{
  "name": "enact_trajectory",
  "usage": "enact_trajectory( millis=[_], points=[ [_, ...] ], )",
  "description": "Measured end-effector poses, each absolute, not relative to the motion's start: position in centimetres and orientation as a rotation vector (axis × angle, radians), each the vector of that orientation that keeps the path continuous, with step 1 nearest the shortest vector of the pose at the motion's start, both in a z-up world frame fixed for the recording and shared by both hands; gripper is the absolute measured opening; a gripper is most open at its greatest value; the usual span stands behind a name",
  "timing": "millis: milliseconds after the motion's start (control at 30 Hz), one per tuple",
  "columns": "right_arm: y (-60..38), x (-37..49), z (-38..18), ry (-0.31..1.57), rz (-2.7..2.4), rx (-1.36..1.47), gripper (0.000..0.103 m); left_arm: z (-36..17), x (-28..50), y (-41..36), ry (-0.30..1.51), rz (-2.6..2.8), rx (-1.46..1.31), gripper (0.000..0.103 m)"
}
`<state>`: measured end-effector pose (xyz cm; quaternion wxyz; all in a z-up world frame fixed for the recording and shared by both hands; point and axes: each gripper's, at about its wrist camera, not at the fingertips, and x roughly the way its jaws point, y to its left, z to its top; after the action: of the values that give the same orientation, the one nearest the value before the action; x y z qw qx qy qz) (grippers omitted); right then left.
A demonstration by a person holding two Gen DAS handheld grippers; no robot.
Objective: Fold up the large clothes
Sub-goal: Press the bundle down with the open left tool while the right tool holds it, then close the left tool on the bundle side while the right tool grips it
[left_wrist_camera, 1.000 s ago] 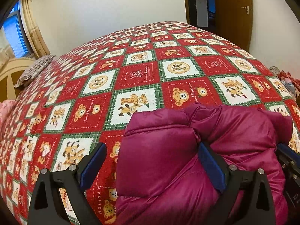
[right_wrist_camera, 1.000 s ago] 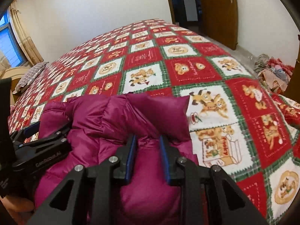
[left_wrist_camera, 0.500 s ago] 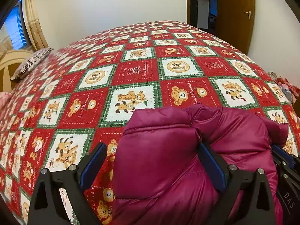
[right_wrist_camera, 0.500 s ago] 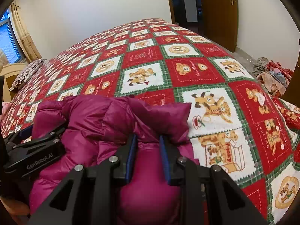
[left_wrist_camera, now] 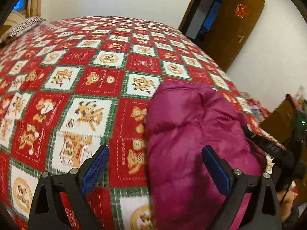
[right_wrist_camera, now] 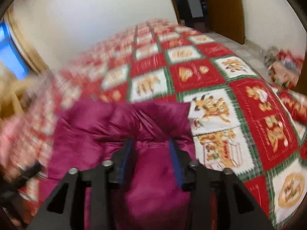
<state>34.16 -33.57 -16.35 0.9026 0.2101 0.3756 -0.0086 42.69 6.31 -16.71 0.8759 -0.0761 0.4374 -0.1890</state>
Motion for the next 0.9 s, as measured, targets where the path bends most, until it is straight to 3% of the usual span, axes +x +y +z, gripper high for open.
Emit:
enact_trajectory(
  millis=[167,300,533,900],
  points=[
    [-35.8,28.8,-14.5,0.676,0.003,0.563,0.06,-16.3,41.6,6.2,0.888,-0.426,-0.165,0.098],
    [-35.2,28.0,-15.3,0.693,0.033,0.553,0.072,-17.7,41.9,4.3,0.935,-0.438,-0.169,0.098],
    [-34.9,30.1,-19.0,0.8,0.054,0.545,0.072,-18.3,42.2,2.4,0.952,-0.407,-0.113,0.098],
    [-34.0,30.0,-18.9,0.766,0.068,0.433,0.072,-19.4,43.6,1.9,0.953,-0.419,-0.067,0.098]
  ],
)
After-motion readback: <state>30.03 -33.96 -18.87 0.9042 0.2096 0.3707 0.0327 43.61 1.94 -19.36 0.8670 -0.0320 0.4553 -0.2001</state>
